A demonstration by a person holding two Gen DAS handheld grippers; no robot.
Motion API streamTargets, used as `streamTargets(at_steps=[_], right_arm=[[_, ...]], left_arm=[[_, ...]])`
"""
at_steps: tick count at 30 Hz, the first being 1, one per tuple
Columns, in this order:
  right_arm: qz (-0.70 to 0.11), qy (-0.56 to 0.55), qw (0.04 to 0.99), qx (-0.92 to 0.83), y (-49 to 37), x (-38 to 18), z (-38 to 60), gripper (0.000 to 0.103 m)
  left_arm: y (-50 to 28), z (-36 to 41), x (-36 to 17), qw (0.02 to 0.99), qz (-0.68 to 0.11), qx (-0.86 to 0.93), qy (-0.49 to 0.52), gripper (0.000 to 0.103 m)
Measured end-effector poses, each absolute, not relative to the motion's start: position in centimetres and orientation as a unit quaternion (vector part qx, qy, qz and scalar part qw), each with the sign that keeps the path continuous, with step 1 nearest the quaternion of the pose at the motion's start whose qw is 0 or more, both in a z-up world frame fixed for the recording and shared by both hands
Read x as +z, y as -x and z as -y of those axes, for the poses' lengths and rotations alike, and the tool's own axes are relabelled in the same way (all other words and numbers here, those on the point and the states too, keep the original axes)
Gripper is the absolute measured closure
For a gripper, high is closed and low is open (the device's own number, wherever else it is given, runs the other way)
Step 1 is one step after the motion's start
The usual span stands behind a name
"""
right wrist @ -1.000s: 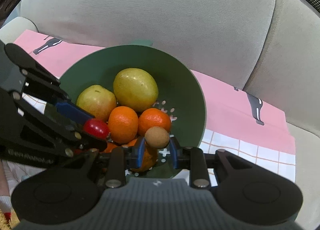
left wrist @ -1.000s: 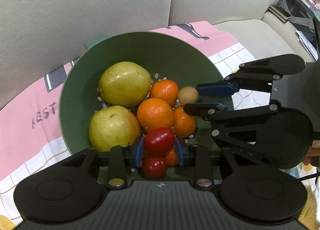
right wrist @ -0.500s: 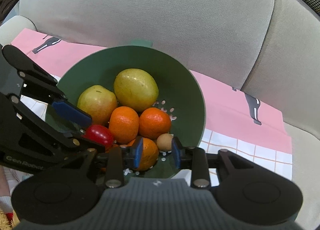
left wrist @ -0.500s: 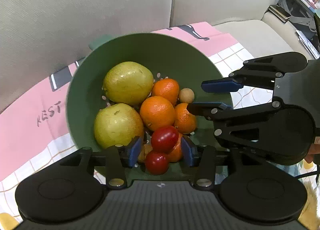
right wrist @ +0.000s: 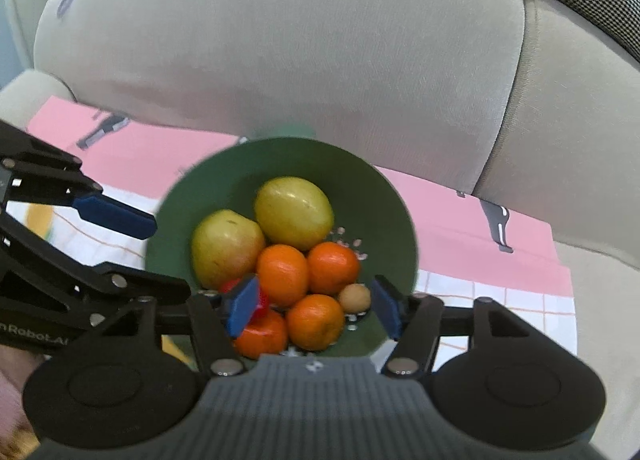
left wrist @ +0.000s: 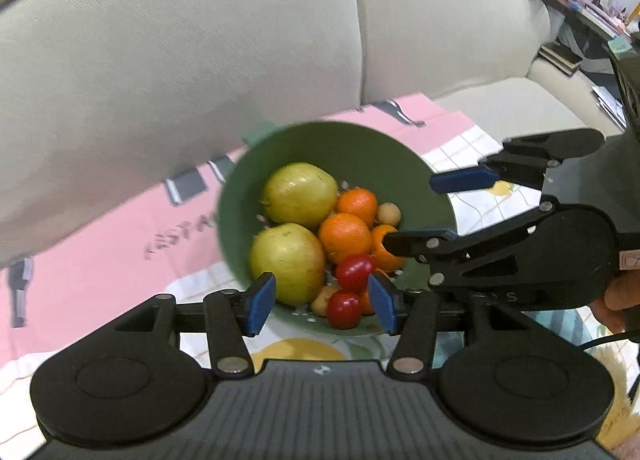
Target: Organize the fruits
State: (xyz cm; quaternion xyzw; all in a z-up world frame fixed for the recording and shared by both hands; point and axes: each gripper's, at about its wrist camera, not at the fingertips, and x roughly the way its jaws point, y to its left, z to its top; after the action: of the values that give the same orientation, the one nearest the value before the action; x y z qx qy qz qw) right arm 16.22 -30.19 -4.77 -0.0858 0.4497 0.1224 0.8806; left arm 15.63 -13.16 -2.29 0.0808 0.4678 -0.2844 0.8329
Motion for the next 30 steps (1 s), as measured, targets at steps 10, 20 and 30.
streamTargets(at_steps=[10,20,30], right_arm=[[-0.419,0.084,0.894,0.136,-12.8,-1.4,26.6,0.025],[-0.385,0.050,0.914,0.114,-8.9,1.1,24.2,0.018],[-0.335,0.030,0.940,0.059,-5.2,1.8,22.7,0.004]], left_arm=[[-13.3,9.0,2.3,0.892,-0.382,-0.236,-0.055,0.037],[-10.3,6.1,4.6,0.936,-0.299,-0.166,-0.084,0.019],[-7.5,5.3,4.7,0.947,-0.281,-0.101,-0.116,0.006]])
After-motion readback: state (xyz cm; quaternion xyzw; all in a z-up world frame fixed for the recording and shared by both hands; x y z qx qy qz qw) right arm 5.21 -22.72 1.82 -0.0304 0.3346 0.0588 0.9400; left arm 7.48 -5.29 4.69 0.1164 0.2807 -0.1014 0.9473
